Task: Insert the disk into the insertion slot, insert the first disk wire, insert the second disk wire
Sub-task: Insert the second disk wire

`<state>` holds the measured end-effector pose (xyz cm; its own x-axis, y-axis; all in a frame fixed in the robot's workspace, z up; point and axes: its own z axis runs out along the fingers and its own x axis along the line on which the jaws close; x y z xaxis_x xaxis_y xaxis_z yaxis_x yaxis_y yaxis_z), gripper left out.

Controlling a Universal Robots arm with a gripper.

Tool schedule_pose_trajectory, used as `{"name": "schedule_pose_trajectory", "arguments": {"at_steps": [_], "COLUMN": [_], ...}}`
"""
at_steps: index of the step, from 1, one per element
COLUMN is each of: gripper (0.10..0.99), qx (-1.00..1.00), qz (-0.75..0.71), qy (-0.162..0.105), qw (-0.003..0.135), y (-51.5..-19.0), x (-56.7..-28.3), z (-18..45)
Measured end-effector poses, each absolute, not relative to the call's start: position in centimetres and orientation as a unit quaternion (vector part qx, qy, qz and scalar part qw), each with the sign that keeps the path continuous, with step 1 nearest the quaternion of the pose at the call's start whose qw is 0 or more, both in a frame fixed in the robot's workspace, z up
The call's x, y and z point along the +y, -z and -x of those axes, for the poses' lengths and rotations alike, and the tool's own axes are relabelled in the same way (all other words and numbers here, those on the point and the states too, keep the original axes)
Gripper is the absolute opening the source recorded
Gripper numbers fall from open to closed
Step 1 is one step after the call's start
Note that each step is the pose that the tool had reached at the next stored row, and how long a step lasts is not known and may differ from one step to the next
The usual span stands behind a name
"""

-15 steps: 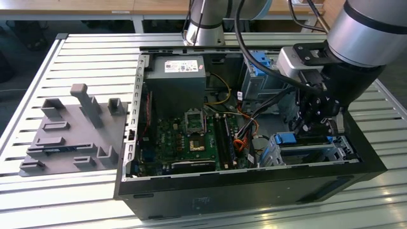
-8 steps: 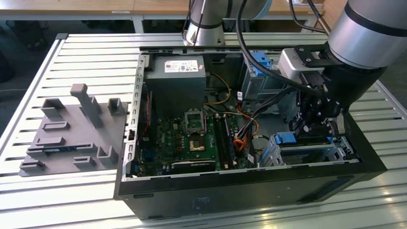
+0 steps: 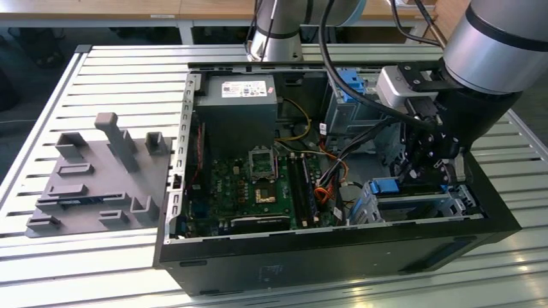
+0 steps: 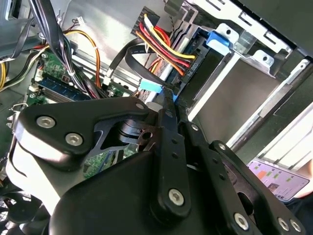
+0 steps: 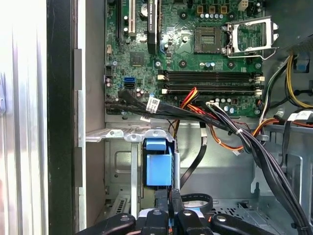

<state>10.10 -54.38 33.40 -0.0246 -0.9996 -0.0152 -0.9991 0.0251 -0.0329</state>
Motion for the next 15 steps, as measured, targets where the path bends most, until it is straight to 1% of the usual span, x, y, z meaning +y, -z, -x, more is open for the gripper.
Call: {"name": "schedule_pose_trajectory", "arguments": {"at_steps": [15], "gripper": [0.149], "qx": [0.719], "qz": [0.695], "qy": [0.002], "qw": [0.022], "y": [-33.29], "x": [-54.54], "z": [-10.34]}}
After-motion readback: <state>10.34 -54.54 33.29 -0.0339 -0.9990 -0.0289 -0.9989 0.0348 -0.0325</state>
